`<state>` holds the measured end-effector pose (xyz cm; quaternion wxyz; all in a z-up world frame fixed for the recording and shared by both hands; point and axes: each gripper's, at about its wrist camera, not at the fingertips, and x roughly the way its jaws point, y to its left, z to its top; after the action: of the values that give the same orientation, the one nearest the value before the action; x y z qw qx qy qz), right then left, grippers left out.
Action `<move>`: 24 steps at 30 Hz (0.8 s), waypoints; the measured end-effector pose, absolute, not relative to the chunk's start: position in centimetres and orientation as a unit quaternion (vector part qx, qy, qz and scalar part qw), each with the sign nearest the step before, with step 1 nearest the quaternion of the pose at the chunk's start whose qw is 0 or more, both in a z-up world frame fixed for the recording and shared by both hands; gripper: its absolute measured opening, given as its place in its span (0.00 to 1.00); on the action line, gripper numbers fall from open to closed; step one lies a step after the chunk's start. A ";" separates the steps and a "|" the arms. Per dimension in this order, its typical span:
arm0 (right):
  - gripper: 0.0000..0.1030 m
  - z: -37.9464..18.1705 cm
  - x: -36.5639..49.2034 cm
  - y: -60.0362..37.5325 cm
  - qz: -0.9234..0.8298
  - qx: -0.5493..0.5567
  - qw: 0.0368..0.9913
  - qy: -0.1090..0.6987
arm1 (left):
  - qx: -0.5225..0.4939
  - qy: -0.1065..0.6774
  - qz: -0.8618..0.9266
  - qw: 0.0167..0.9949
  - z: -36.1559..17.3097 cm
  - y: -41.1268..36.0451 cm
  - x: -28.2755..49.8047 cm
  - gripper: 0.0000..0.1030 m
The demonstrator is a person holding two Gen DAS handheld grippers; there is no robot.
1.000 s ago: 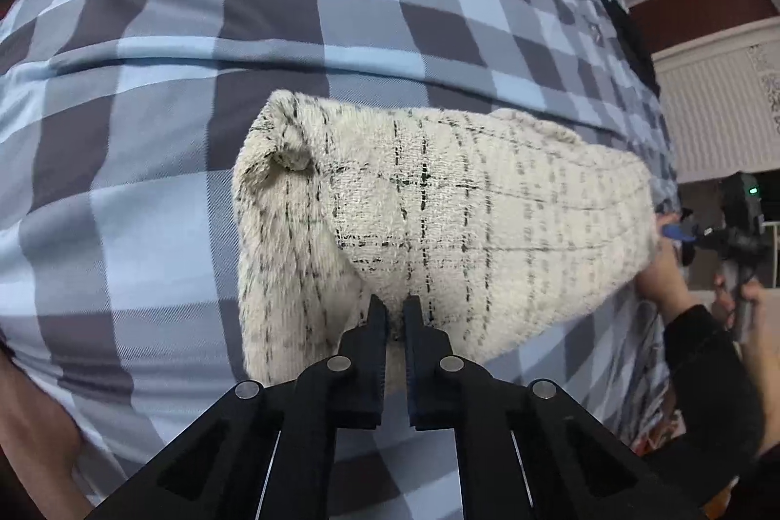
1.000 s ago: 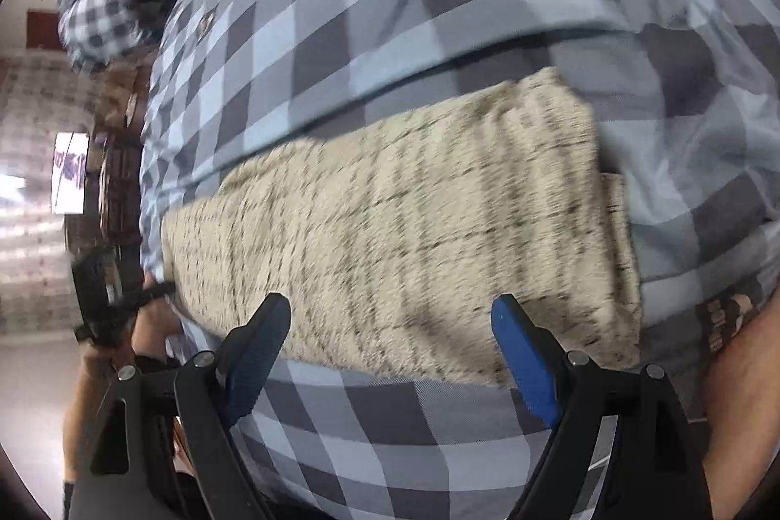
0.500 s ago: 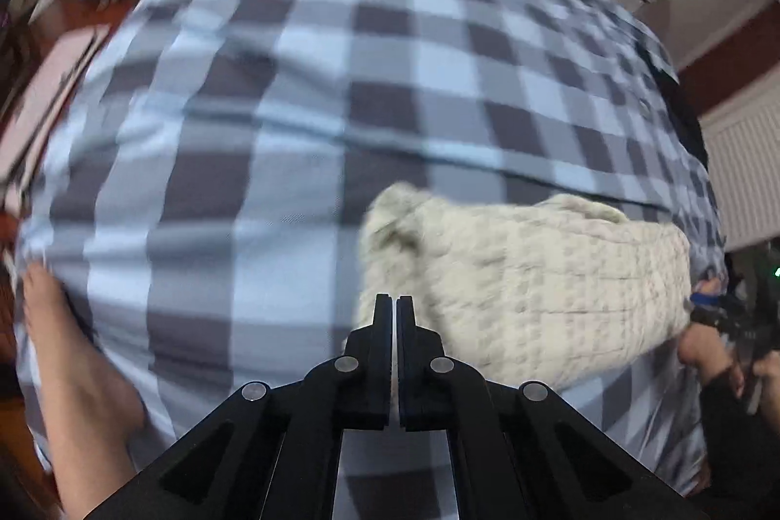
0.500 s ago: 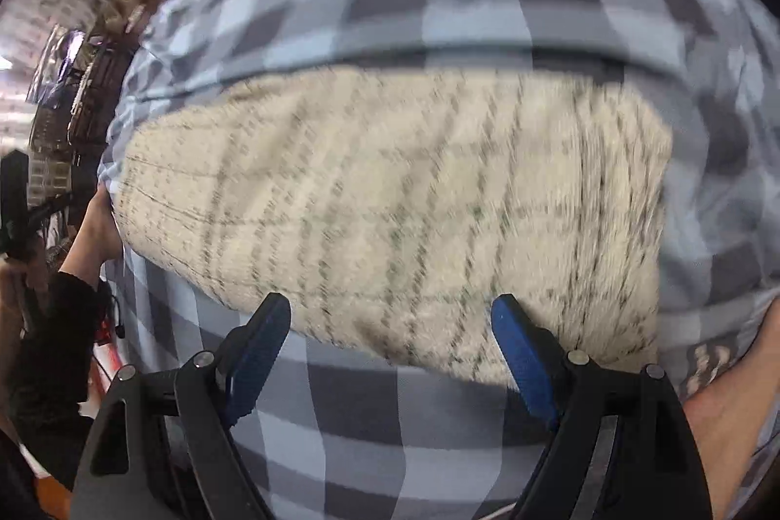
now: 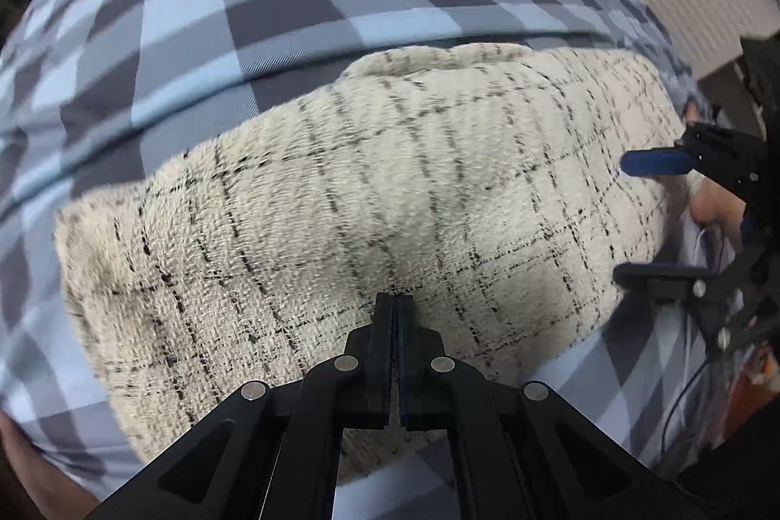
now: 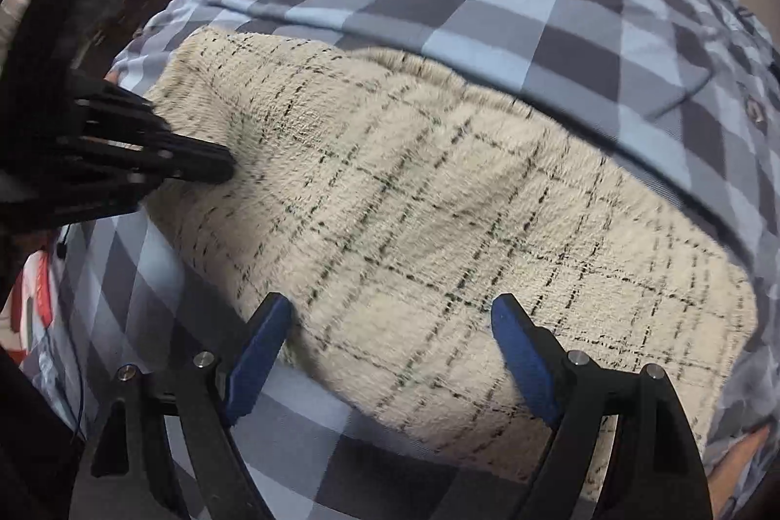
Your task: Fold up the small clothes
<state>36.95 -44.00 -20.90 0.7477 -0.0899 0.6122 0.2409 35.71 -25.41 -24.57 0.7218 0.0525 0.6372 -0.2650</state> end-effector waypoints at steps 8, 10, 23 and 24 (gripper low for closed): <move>0.78 -21.5 37.6 -55.3 0.153 -0.032 0.756 0.636 | 0.038 0.656 -0.190 0.730 -24.8 -19.8 37.6 0.00; 0.62 -20.7 37.1 -57.5 0.169 -0.017 0.757 0.631 | 0.049 0.660 -0.162 0.732 -25.5 -17.9 37.8 0.00; 0.98 -18.0 35.2 -66.3 -0.059 0.002 0.775 0.629 | 0.059 0.634 -0.005 0.771 -22.7 -12.1 38.0 0.00; 0.98 -17.2 35.3 -65.4 -0.057 -0.008 0.788 0.612 | 0.061 0.624 -0.012 0.779 -22.3 -12.7 38.2 0.00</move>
<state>35.28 -65.36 -17.17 0.7885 -0.0080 0.6124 -0.0566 38.16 -12.66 -22.32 0.7789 0.0614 0.6240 -0.0119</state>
